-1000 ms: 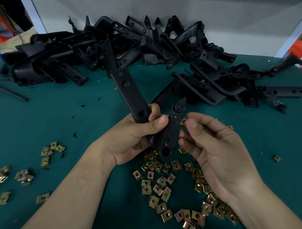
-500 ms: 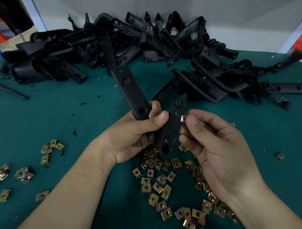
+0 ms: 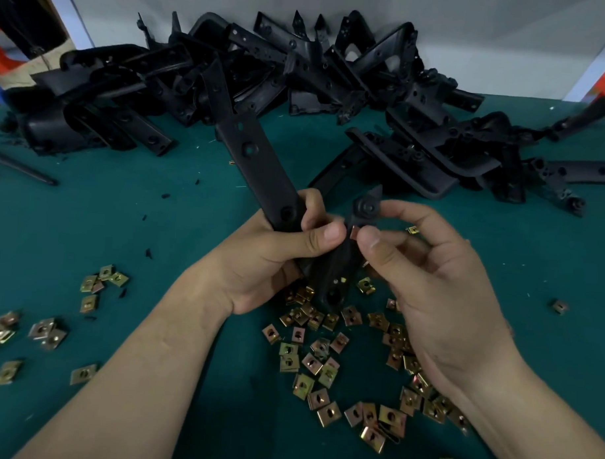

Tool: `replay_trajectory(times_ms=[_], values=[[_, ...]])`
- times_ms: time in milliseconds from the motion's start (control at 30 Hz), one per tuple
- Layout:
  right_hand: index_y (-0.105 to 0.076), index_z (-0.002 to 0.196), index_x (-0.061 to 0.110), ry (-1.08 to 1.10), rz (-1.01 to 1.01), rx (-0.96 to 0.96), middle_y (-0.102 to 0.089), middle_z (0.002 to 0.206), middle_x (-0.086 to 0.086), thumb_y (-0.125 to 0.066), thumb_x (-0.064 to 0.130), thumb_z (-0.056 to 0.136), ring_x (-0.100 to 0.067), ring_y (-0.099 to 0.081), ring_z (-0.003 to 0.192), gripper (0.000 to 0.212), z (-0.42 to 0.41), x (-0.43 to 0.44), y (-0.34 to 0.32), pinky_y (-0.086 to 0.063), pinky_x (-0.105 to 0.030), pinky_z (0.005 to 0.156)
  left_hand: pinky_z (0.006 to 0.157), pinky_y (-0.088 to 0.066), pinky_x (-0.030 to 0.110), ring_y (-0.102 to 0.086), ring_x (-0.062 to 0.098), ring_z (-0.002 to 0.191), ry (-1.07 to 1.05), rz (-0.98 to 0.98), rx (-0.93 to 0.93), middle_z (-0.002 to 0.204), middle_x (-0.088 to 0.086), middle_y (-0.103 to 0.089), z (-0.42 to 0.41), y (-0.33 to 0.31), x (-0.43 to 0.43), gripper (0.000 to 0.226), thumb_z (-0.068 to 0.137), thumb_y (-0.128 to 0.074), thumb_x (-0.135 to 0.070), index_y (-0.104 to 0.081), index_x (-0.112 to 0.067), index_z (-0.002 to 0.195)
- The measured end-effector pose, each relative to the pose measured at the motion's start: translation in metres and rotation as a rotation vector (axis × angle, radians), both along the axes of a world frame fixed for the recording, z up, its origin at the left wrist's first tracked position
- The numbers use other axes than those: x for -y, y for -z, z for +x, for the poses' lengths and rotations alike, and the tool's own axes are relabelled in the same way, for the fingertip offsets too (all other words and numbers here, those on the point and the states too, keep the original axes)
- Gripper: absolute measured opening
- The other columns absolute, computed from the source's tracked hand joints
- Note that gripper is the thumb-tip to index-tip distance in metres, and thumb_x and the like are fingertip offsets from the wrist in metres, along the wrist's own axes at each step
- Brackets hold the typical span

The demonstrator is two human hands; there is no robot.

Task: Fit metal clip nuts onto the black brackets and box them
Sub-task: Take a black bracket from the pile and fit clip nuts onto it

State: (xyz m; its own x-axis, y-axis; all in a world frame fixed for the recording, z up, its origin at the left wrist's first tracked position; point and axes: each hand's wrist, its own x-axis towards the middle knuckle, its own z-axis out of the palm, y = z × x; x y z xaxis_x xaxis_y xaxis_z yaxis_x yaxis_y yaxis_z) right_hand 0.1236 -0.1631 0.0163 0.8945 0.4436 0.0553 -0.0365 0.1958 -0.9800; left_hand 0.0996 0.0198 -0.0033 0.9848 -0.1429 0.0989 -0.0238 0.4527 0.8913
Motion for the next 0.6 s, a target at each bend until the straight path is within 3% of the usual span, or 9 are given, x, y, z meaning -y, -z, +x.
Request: replay_trajectory(times_ms=[100, 167, 233, 300, 500, 600], values=[[-0.067, 0.106, 0.023, -0.037, -0.243, 0.235, -0.074, 0.092, 0.001, -0.072, 0.026, 0.09, -0.012, -0.07, 0.086, 0.018, 0.003, 0.004, -0.001, -0.054, -0.022, 0.074, 0.06, -0.055, 0.022, -0.068, 0.01, 0.071, -0.099, -0.111, 0.008, 0.076, -0.005, -0.068, 0.002, 0.0, -0.002, 0.03, 0.088, -0.066, -0.013, -0.041, -0.02, 0.074], [-0.069, 0.094, 0.029, -0.265, -0.493, 0.413, -0.071, 0.087, 0.007, -0.075, 0.027, 0.088, -0.011, -0.067, 0.079, 0.008, 0.005, 0.012, -0.004, -0.052, -0.02, 0.068, 0.059, -0.055, 0.022, -0.069, 0.009, 0.074, -0.188, -0.197, -0.016, 0.077, -0.005, -0.068, 0.004, 0.001, -0.004, 0.025, 0.088, -0.067, -0.013, -0.045, -0.019, 0.077], [-0.072, 0.091, 0.035, -0.524, -0.727, 0.508, -0.068, 0.092, 0.015, -0.079, 0.036, 0.083, -0.009, -0.063, 0.075, 0.011, 0.005, 0.017, -0.008, -0.051, -0.02, 0.063, 0.059, -0.056, 0.022, -0.072, 0.009, 0.079, -0.267, -0.261, -0.039, 0.08, -0.006, -0.071, 0.006, 0.002, -0.006, 0.023, 0.081, -0.073, -0.017, -0.051, -0.021, 0.08], [-0.072, 0.095, 0.043, -0.631, -0.876, 0.583, -0.062, 0.098, 0.02, -0.081, 0.044, 0.077, -0.008, -0.058, 0.071, 0.02, 0.005, 0.021, -0.008, -0.048, -0.019, 0.06, 0.061, -0.057, 0.021, -0.073, 0.008, 0.083, -0.305, -0.29, -0.048, 0.083, -0.007, -0.074, 0.006, 0.002, -0.007, 0.024, 0.076, -0.076, -0.019, -0.053, -0.021, 0.082], [-0.068, 0.096, 0.047, -0.678, -0.957, 0.609, -0.065, 0.09, 0.02, -0.083, 0.044, 0.075, -0.008, -0.056, 0.067, 0.026, 0.003, 0.027, -0.019, -0.047, -0.023, 0.055, 0.055, -0.056, 0.021, -0.072, 0.008, 0.076, -0.25, -0.218, -0.045, 0.08, -0.006, -0.072, 0.006, 0.001, -0.004, 0.021, 0.091, -0.065, -0.012, -0.049, -0.02, 0.08], [-0.069, 0.095, 0.048, -0.786, -1.002, 0.56, -0.066, 0.092, 0.025, -0.081, 0.056, 0.069, -0.002, -0.057, 0.066, 0.03, 0.001, 0.029, -0.026, -0.044, -0.018, 0.052, 0.054, -0.056, 0.021, -0.071, 0.01, 0.076, -0.224, -0.224, -0.042, 0.08, -0.004, -0.071, 0.006, 0.001, -0.005, 0.021, 0.092, -0.062, -0.01, -0.047, -0.019, 0.08]])
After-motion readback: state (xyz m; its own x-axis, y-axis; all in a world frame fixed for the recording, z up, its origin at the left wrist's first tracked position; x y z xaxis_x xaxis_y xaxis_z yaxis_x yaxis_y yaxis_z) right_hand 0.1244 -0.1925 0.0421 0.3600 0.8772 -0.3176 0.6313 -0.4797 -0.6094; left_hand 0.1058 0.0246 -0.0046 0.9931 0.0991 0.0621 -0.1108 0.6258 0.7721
